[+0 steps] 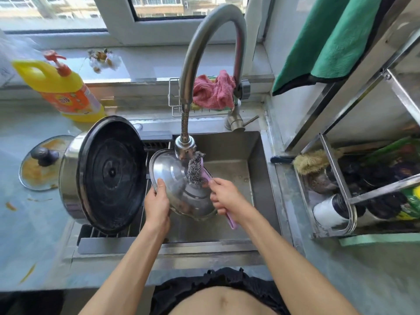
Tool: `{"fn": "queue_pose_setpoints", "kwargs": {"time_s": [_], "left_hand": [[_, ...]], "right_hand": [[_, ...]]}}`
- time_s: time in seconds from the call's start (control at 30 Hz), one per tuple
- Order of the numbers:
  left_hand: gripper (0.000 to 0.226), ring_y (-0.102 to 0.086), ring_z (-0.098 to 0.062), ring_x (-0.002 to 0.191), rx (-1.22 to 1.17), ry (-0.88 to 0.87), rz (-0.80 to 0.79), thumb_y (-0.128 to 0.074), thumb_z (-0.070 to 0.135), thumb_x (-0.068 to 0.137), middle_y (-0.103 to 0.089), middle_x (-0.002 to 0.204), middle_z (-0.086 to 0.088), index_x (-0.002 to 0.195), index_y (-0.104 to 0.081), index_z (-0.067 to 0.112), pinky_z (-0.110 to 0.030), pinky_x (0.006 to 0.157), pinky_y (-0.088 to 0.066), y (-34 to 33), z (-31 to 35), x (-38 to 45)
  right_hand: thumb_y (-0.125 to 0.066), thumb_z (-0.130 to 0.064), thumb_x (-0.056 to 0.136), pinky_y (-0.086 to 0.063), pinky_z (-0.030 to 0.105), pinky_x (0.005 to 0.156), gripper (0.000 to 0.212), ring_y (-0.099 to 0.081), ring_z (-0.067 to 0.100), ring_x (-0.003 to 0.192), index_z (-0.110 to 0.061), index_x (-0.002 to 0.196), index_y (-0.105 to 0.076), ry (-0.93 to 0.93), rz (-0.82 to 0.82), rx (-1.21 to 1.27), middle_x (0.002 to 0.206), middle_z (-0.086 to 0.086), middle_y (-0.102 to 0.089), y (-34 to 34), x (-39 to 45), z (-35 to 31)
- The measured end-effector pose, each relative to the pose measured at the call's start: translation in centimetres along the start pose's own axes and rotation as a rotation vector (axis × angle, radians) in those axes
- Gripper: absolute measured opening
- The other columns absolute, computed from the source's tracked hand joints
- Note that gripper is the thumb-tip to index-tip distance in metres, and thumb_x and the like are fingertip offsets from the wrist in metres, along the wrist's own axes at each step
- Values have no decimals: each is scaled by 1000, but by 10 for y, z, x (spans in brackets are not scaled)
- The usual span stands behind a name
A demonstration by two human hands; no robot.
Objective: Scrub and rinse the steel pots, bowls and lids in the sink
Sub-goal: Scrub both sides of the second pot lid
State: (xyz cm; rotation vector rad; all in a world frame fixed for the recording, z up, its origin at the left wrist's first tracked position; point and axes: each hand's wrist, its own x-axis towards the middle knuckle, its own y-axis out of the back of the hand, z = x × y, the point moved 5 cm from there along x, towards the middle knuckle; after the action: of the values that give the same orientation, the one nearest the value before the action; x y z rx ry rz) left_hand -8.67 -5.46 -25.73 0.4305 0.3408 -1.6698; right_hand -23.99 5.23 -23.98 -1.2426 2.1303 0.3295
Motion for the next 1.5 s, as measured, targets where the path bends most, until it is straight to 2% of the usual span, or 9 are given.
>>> {"fn": "queue_pose_setpoints", "kwargs": {"time_s": [0.17,0.33,0.43,0.6,0.73,0.93,1.1,1.4,1.5], "left_hand": [[27,-72,-21,104,91,-56,-57,-54,39,103,-77,107,-1,109,-72,19,-44,96,-57,10,11,-3],[38,-60,-10,75,245,-215,-133,-52,42,104,-67,79,4,86,-65,11,-34,75,-51,9,25,-8],[48,-50,-8,66,334,-330,-264,-47,47,101,-56,72,-3,77,-58,7,-29,63,-43,-1,33,-13],[46,-40,-3,57,537,-437,-408,-52,36,104,-45,63,2,69,-49,7,-23,55,-33,-11,47,-10],[45,-37,-5,56,579,-463,-411,-54,28,104,-42,62,-1,69,-49,0,-26,53,-29,-16,57,3],[46,-49,-13,61,537,-410,-500,-56,32,103,-56,66,-4,77,-57,-6,-31,57,-38,-17,56,17],[27,-61,1,55,425,-337,-490,-57,8,101,-68,61,10,75,-64,10,-14,51,-46,-14,55,9],[27,-67,-30,81,44,-163,-236,-59,17,101,-70,96,-24,103,-67,-9,-41,75,-58,5,56,33],[24,-57,-24,75,-31,-140,-48,-60,19,101,-63,84,-17,87,-67,1,-41,72,-53,3,46,34]], "right_hand": [[-35,-26,106,-14,13,36,23,-20,4,34,-18,95,-54,-9,-24,28,49,-6,-30,-5,8,-9],[-44,-25,100,-39,33,64,22,-54,20,69,-29,86,-60,401,84,-779,73,-2,-57,-5,-10,-22],[-41,-30,97,-46,42,66,14,-58,38,80,-26,100,-53,546,100,-993,83,9,-65,-11,-22,-27],[-38,-18,98,-38,38,66,15,-59,41,95,-16,104,-53,369,344,-1096,102,20,-64,29,-1,-57],[-41,-16,97,-39,40,63,16,-60,43,87,-18,110,-51,469,201,-1201,92,20,-61,-2,-18,-54],[-42,-14,94,-41,40,65,13,-59,42,87,-18,105,-48,418,240,-1187,96,19,-63,9,-2,-64],[-36,-22,96,-46,43,68,13,-57,40,88,-20,93,-49,333,248,-1117,97,17,-65,40,33,-67],[-39,-20,101,-46,40,72,22,-53,33,81,-14,87,-54,137,232,-979,83,9,-58,77,44,-14],[-39,-23,102,-43,37,65,18,-53,30,78,-19,101,-57,161,175,-1011,83,8,-58,60,16,11]]}}
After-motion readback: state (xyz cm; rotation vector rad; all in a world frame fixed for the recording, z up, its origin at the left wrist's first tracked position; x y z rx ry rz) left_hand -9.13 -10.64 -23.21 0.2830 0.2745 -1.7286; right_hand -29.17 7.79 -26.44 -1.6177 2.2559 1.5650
